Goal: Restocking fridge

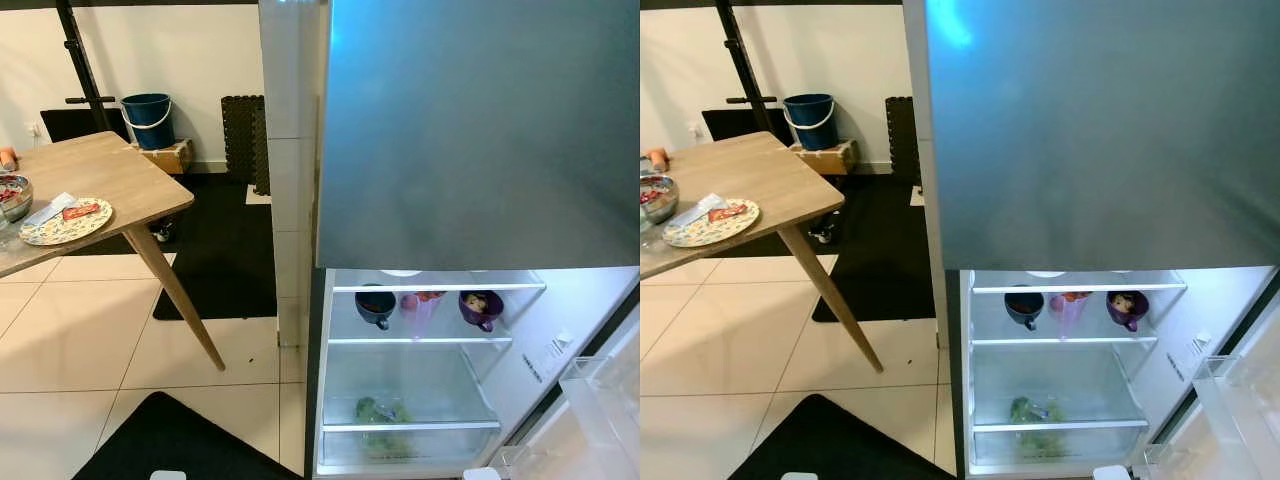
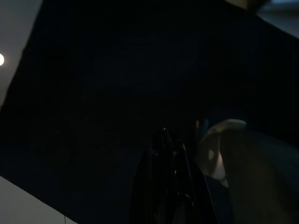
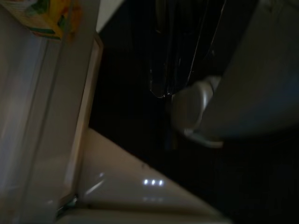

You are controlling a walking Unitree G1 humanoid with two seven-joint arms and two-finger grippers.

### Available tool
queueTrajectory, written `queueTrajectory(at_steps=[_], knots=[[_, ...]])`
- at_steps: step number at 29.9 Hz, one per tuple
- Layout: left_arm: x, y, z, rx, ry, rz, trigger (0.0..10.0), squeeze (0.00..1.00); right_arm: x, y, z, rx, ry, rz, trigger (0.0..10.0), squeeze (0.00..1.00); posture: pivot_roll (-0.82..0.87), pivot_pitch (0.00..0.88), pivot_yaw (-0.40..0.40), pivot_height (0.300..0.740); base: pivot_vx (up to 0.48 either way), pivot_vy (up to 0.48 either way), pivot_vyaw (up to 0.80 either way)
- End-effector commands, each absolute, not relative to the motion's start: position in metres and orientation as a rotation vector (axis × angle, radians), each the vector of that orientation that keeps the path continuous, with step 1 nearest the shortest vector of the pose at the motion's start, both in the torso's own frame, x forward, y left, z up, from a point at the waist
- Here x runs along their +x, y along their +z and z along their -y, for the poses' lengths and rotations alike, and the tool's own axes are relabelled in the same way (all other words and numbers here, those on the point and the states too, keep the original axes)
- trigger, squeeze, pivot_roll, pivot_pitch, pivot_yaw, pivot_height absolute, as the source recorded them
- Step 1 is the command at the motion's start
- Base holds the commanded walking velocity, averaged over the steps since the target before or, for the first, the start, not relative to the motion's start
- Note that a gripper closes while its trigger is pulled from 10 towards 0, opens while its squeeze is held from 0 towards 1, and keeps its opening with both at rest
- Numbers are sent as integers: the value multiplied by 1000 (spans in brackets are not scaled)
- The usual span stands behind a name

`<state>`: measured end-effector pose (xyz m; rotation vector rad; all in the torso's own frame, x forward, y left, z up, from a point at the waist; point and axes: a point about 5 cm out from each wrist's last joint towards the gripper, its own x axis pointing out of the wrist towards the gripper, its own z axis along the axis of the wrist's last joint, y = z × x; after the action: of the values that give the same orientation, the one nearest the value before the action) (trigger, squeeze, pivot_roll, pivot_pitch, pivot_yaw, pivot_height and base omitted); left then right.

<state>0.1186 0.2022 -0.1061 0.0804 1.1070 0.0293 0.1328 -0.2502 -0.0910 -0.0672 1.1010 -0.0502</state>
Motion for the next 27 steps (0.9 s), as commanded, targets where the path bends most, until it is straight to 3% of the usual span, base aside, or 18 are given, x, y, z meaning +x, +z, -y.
queueTrajectory(at_steps=[1,9,17,27], knots=[[114,-108,-199,86,14,-1129,10000,0,130,-92,251,-57,-79,-1117,10000,0,-60,0,-33,740,0,0,0],[126,-105,-197,63,22,-1091,10000,0,124,-95,249,-111,-74,-1160,10000,0,-33,0,-33,740,0,0,0],[120,-106,-205,75,44,-1120,10000,0,121,-98,242,-127,-55,-1175,10000,0,-39,0,-33,740,0,0,0],[121,-107,-197,64,31,-1122,10000,0,123,-97,244,-167,-30,-1185,10000,0,-42,0,-41,740,0,0,0]])
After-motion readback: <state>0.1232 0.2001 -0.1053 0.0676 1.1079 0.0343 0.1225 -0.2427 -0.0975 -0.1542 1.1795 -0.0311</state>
